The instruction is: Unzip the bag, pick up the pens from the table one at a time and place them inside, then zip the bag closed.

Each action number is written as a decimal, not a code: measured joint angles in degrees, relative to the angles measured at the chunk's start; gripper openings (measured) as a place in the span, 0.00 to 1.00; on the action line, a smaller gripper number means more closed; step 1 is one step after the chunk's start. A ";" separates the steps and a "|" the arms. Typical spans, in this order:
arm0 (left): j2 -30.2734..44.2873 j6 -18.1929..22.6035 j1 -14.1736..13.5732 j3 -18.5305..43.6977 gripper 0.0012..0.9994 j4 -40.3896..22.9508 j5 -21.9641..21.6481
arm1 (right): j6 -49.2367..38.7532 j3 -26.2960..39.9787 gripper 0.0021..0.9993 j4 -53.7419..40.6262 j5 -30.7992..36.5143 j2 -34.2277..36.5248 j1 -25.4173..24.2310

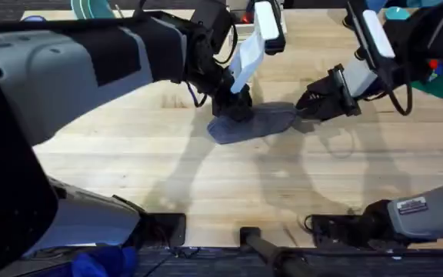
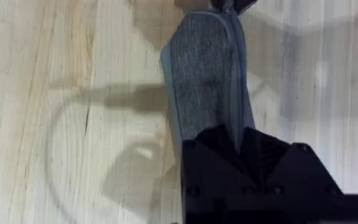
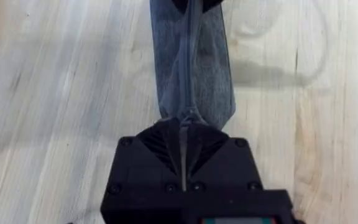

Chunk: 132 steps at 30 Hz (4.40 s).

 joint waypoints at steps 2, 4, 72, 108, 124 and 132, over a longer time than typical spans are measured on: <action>0.00 0.00 0.00 0.00 0.04 0.00 0.00 | 0.02 0.00 0.03 0.00 0.01 0.00 0.00; 0.00 0.00 0.00 0.00 0.04 0.00 0.00 | 0.02 0.00 0.03 0.00 0.00 0.00 0.00; 0.00 0.00 -1.01 0.00 0.04 0.48 0.99 | 7.01 0.35 0.03 0.74 11.16 0.00 -3.10; 0.00 0.02 -0.57 0.00 0.04 0.50 0.72 | 8.37 0.48 0.99 2.16 20.50 3.74 -4.44; 0.00 0.04 -0.57 0.00 0.04 0.50 0.72 | 8.39 0.48 1.00 1.95 12.17 2.32 -5.44; 0.00 0.04 -0.57 0.00 0.04 0.50 0.70 | 6.96 0.48 1.00 -2.70 4.12 -4.55 -6.49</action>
